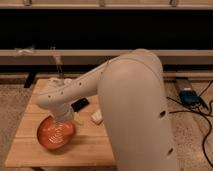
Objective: Place the bottle in the ceramic bowl
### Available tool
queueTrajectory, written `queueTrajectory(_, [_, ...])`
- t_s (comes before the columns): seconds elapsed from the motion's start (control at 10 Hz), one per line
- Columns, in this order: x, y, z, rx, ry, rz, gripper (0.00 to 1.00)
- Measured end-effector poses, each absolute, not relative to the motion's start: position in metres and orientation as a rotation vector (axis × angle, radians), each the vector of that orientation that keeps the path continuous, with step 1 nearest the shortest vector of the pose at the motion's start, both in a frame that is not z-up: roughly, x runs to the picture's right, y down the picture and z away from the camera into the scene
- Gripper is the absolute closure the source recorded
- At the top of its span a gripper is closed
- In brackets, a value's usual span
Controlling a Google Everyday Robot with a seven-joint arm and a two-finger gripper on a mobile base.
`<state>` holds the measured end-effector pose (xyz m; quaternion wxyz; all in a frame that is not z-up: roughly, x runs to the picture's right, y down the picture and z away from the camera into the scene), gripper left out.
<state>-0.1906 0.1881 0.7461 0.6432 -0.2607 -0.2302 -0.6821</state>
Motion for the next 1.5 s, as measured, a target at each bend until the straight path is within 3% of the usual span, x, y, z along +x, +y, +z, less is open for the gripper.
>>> queueTrajectory(1.3, [-0.191,0.187,0.746,-0.592,-0.522,-1.555,0.2])
queueTrajectory(1.5, [-0.192,0.171,0.757,-0.568,-0.498,-1.547,0.2])
